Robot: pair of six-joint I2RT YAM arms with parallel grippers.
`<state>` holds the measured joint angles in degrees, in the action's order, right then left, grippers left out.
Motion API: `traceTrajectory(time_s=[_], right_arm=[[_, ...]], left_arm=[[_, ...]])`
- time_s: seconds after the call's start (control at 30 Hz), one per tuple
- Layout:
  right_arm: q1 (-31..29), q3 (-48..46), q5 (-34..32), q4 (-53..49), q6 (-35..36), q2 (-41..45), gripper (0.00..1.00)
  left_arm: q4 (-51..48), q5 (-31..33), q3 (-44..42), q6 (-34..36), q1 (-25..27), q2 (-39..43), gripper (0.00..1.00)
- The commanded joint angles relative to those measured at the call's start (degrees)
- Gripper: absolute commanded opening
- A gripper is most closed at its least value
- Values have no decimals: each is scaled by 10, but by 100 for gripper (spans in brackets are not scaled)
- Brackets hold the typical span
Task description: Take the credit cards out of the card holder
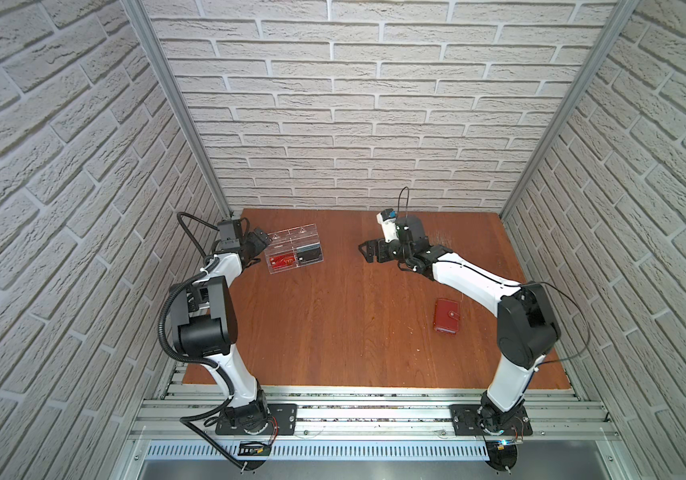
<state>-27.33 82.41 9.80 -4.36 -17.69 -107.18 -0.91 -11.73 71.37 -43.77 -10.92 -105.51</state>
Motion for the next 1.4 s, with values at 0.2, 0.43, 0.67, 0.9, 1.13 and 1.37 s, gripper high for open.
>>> traceTrajectory(time_s=[0.2,0.43,0.67,0.9,1.13,1.37], right_arm=[[-28,128,57,100,-64,-149,100],[-45,239,78,113,-77,-255,100],[-45,358,95,124,-107,-352,100],[-46,477,99,104,-127,-429,100],[-45,527,97,87,-135,-470,100],[-44,507,98,79,-134,-462,100]], left_arm=[[81,-90,87,-46,-8,-90,98],[110,-111,99,-59,-8,-126,98],[143,-129,94,-74,-1,-150,98],[165,-130,75,-83,17,-146,98],[165,-133,71,-82,36,-148,98],[165,-132,71,-81,63,-147,98]])
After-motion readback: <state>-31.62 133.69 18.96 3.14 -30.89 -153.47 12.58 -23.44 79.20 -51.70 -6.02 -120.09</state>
